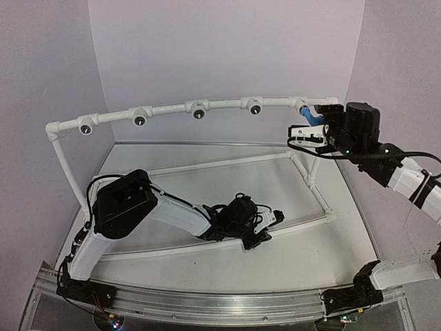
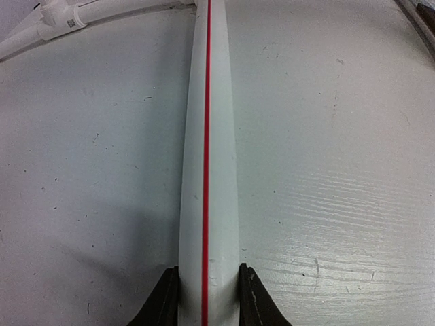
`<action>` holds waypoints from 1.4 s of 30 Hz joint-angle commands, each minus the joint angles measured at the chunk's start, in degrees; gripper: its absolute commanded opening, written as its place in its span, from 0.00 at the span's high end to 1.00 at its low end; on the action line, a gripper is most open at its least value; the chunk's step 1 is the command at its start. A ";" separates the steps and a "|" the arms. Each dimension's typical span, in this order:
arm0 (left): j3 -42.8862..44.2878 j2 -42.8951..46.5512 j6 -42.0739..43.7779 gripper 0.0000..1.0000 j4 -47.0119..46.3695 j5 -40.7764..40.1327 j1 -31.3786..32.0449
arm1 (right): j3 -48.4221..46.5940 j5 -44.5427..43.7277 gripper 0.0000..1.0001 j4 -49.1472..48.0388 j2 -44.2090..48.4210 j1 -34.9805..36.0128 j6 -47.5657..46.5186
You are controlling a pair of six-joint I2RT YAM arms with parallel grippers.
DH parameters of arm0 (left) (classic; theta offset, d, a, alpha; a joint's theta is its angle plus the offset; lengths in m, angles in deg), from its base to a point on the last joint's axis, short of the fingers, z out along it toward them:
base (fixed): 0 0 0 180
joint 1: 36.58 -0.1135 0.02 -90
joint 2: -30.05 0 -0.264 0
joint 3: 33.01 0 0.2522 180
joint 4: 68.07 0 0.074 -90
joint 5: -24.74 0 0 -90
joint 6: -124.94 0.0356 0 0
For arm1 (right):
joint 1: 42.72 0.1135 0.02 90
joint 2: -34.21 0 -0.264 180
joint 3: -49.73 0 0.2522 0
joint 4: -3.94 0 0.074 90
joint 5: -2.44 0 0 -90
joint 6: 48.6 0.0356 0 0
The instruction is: Install the water faucets
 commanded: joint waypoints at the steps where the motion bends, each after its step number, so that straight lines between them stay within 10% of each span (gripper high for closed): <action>1: -1.71 -5.37 1.39 1.00 13.50 7.93 2.94 | 1.35 -8.42 0.37 -8.88 -1.15 2.54 0.93; 8: -1.51 -5.54 1.41 1.00 13.52 8.03 2.82 | 0.18 -17.38 0.84 -11.02 -6.38 5.69 22.00; 17: -1.32 -5.61 1.31 1.00 13.81 8.04 2.85 | 3.31 -6.90 1.00 -10.88 -4.00 4.11 128.99; 23: -1.67 -5.41 1.28 1.00 13.74 7.79 2.85 | 17.60 13.20 0.87 -52.59 -5.12 1.45 177.27; 28: -1.62 -5.50 1.33 1.00 13.78 7.86 2.76 | 18.34 15.18 0.44 -53.64 -1.39 1.03 172.69; 33: -1.71 -5.38 1.26 1.00 13.72 8.03 2.82 | 18.37 11.11 0.06 -33.25 9.27 1.02 150.68; 42: -1.50 -5.51 1.27 1.00 13.84 8.45 2.82 | 7.28 5.92 0.02 6.32 17.53 1.02 86.87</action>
